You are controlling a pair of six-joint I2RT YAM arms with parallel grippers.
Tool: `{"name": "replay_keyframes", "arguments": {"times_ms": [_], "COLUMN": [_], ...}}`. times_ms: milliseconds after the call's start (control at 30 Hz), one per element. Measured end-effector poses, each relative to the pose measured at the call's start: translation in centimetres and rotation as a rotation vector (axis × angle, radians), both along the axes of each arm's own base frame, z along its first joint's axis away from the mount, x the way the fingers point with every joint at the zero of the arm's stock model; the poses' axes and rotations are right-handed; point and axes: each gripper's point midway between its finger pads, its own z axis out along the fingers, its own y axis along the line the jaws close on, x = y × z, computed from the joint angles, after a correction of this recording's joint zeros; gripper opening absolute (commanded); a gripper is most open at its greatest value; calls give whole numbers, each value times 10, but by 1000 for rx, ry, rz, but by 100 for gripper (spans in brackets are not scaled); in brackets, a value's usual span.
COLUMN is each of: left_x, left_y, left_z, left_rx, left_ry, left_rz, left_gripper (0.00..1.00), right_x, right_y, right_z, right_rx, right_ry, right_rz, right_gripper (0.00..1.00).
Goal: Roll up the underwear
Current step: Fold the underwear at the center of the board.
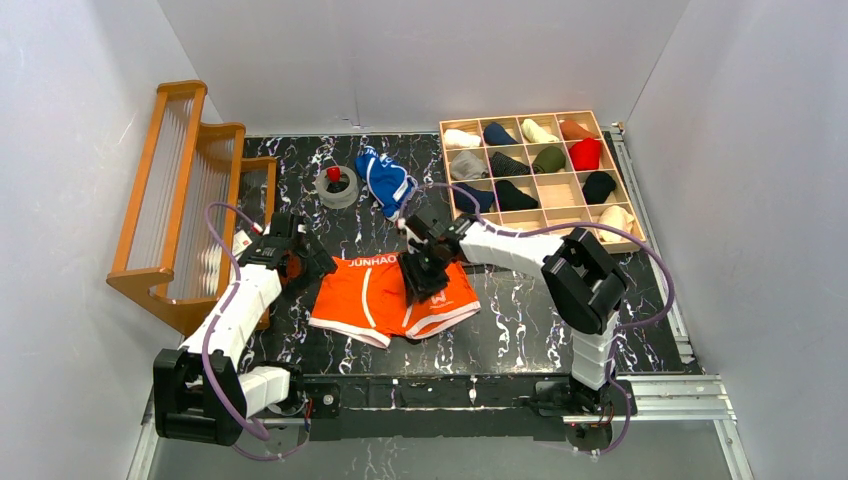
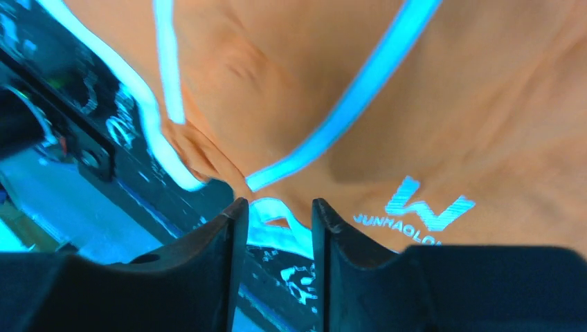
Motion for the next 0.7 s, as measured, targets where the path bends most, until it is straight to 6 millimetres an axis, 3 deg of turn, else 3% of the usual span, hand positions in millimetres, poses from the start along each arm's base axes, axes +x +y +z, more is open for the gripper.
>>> {"name": "replay_keyframes", "arguments": {"times_ms": [67,100,200,333,467,700], "left_x": [-5,-8,-18,-34,-48,-64], "left_y": [5,8,14,20,23,24], "left_z": [-2,-4,-9,-16,-24,-40], "left_rx": [18,26,36,41,34,16], "left_ry": [18,24,43,60,69,108], "left_rz": [37,57,111,191,260,327], "left_gripper": [78,78,76,75,73,71], "right_x": [18,30,61,84,114,122], "right_y": [15,24,48,66,105,146], "right_z": [18,31,64,80,76,28], "right_rx": [35,63,169,251,317,322], "right_ry": [-66,-102,-185,-194,-174,-90], "right_rz": [-17,-38,-98,-150,-158,-138], "right_gripper": [65,65,57,47,36,29]}}
